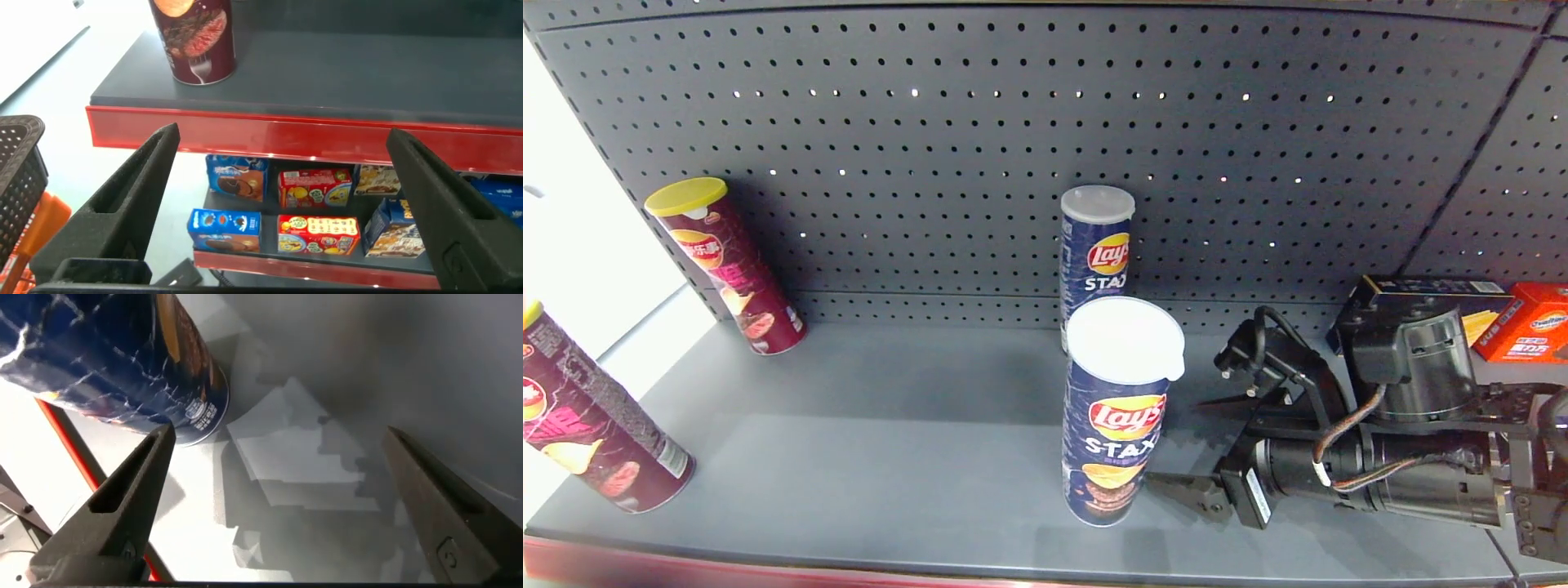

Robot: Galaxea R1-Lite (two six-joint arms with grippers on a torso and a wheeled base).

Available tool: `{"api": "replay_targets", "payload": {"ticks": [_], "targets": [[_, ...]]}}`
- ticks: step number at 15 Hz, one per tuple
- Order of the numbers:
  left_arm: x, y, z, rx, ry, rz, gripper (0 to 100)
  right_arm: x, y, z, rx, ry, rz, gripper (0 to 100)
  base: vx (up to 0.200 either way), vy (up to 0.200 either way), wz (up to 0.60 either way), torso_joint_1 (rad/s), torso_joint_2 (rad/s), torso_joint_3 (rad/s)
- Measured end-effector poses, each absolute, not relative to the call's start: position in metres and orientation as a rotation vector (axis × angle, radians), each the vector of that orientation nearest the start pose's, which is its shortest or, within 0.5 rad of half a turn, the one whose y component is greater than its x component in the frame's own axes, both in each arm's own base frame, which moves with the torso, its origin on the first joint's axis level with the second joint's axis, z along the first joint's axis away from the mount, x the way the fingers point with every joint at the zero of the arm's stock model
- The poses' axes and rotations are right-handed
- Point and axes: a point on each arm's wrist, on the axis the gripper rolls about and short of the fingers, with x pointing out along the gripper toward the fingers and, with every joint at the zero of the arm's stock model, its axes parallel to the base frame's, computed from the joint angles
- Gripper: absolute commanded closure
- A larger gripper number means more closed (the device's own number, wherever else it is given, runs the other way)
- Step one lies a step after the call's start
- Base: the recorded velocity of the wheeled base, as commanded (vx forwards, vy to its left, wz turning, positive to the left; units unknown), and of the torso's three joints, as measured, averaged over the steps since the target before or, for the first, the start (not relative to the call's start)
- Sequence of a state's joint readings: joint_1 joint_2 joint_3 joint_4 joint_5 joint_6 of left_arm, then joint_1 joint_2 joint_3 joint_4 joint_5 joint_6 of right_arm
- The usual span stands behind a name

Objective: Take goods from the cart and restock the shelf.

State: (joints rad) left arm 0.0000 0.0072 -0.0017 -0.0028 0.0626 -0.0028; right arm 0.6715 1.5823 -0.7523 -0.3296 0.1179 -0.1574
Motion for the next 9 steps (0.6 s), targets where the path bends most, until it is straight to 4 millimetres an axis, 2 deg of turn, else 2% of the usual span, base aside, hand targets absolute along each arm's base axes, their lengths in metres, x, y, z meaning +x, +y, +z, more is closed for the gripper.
{"api": "replay_targets", "payload": {"ticks": [9], "targets": [[-0.0224, 0.0014, 0.0764, -0.003, 0.003, 0.063, 0, 0.2111, 0.1617, 0.1747, -0.279, 0.43, 0.784, 0, 0.0, 0.0, 0.0, 0.0, 0.0, 0.0]]}}
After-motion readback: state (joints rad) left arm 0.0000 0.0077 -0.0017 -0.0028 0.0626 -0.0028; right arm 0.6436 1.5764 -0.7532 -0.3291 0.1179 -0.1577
